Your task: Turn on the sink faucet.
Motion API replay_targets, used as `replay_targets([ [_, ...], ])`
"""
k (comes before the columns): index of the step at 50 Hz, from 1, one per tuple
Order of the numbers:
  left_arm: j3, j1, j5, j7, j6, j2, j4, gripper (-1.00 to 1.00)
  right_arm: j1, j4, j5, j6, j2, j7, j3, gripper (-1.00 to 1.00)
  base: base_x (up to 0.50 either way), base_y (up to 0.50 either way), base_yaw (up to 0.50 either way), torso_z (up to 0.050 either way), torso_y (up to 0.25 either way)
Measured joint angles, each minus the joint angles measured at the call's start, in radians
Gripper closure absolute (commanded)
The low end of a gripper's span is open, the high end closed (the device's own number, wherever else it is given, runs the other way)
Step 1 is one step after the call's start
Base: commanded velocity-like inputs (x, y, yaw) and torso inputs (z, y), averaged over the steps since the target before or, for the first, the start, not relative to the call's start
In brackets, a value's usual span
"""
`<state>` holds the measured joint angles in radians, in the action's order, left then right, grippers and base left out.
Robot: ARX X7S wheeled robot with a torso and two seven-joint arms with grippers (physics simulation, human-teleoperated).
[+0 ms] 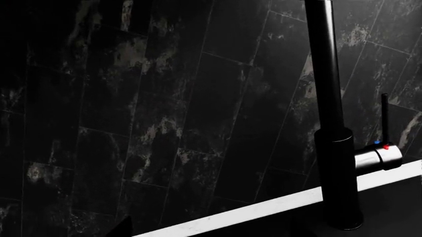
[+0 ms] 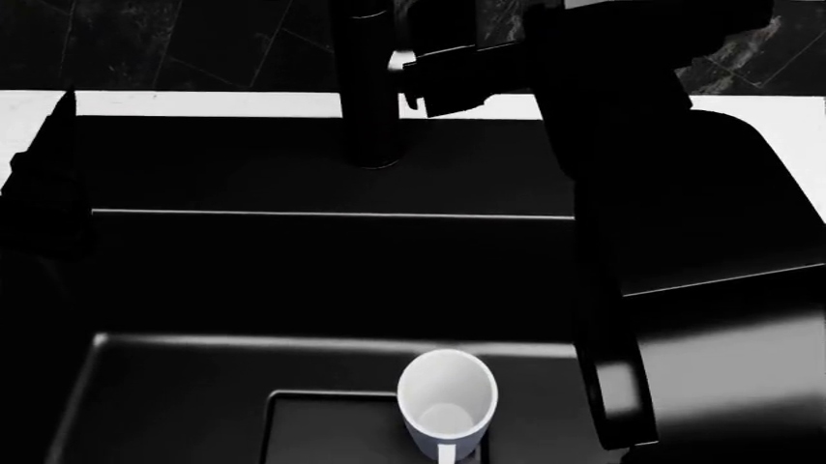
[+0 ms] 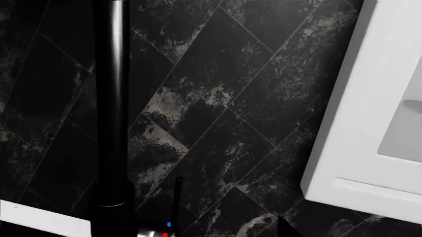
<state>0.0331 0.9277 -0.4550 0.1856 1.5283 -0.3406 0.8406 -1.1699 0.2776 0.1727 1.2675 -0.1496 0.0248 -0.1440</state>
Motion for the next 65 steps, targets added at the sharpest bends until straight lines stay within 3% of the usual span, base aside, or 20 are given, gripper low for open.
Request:
replay_targets([
  [7, -0.005, 0.006, -0.013, 0.004, 0.008, -0.002, 0.005, -1.0, -0.019, -0.039, 0.002, -0.01, 0.0, -0.002, -0.008, -1.0, 0.0, 0.0, 0.0, 0.036, -0.17],
  [65, -0.027, -0.012, -0.112, 0.048, -0.013, -0.028, -0.002, -1.0, -0.129, -0.542, -0.015, -0.274, 0.011, 0.002, -0.132, -1.0, 0.0, 0.0, 0.0, 0.0, 0.0],
])
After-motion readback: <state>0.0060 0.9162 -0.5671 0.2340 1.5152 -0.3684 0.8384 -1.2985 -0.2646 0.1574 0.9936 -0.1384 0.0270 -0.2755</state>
